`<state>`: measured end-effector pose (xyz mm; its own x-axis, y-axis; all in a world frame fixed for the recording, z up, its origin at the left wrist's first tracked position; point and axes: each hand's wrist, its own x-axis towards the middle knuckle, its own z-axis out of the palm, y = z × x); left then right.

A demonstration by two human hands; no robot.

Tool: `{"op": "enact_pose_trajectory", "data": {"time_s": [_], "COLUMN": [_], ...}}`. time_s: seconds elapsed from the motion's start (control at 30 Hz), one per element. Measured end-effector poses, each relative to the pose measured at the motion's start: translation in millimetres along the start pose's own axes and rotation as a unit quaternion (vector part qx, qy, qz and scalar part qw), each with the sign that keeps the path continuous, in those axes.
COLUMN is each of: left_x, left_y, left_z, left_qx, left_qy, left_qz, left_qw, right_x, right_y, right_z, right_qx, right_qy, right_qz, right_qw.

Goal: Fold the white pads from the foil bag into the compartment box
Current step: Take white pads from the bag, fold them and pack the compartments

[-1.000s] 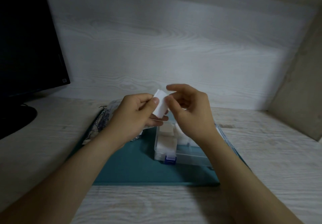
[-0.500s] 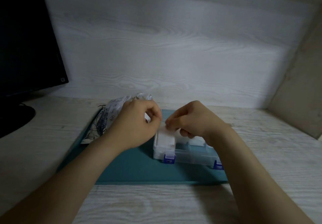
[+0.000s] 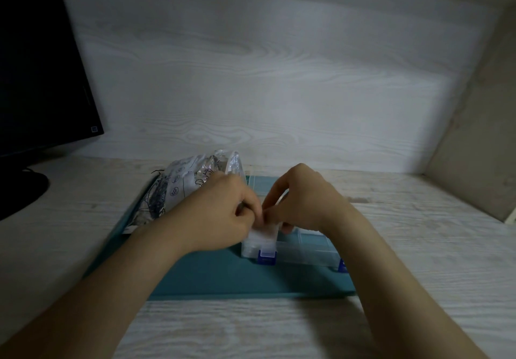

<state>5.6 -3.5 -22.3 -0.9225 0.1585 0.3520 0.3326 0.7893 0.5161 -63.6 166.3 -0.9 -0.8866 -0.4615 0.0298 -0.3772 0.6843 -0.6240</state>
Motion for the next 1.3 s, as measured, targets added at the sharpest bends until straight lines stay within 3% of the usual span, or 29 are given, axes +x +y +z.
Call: {"op": "enact_pose_trajectory", "data": {"time_s": [0.13,0.27,0.33,0.43,0.5,0.57,0.63,0.77,0.87,1.0,1.3], "left_x": [-0.5,-0.7,0.5,4.3,7.7,10.8,12.9,11.8,12.0,12.3,13.4], "left_y": [2.6,-1.2,-3.9,-14.0,-27.3,-39.2,-43.7,-50.3,-55.8,-54.4,-64.1], "left_z": [0.0,-0.2,0.5,0.8,0.7,1.3,2.8,3.9,-0.6,-3.6,-5.9], "left_qx": [0.032,0.049,0.036,0.061,0.089,0.09,0.061,0.015,-0.053,-0.056,-0.076], "left_qy": [-0.032,-0.015,0.054,0.239,0.333,0.372,0.352,0.24,0.217,0.253,0.302], "left_qz": [0.01,0.032,0.054,0.096,0.062,0.015,-0.057,-0.209,-0.235,-0.241,-0.262], "left_qw": [0.999,0.998,0.996,0.964,0.937,0.924,0.932,0.948,0.946,0.935,0.913], "right_x": [4.9,5.7,5.3,6.1,8.0,11.1,15.7,23.8,28.3,39.8,75.1], "right_y": [4.6,6.7,6.6,6.8,5.2,2.0,1.0,4.7,7.5,3.7,-21.6], "right_z": [6.2,3.9,3.6,4.3,6.4,11.6,19.7,34.2,35.6,39.7,54.2], "right_qx": [-0.096,-0.11,-0.135,-0.138,-0.085,-0.004,0.028,-0.059,-0.058,-0.035,-0.058], "right_qy": [0.054,0.012,-0.008,-0.012,0.009,0.055,0.107,0.18,0.197,0.204,0.123], "right_qz": [-0.054,-0.055,-0.062,-0.085,-0.121,-0.159,-0.178,-0.186,-0.172,-0.16,-0.191], "right_qw": [0.992,0.992,0.989,0.987,0.989,0.986,0.978,0.964,0.963,0.965,0.972]}}
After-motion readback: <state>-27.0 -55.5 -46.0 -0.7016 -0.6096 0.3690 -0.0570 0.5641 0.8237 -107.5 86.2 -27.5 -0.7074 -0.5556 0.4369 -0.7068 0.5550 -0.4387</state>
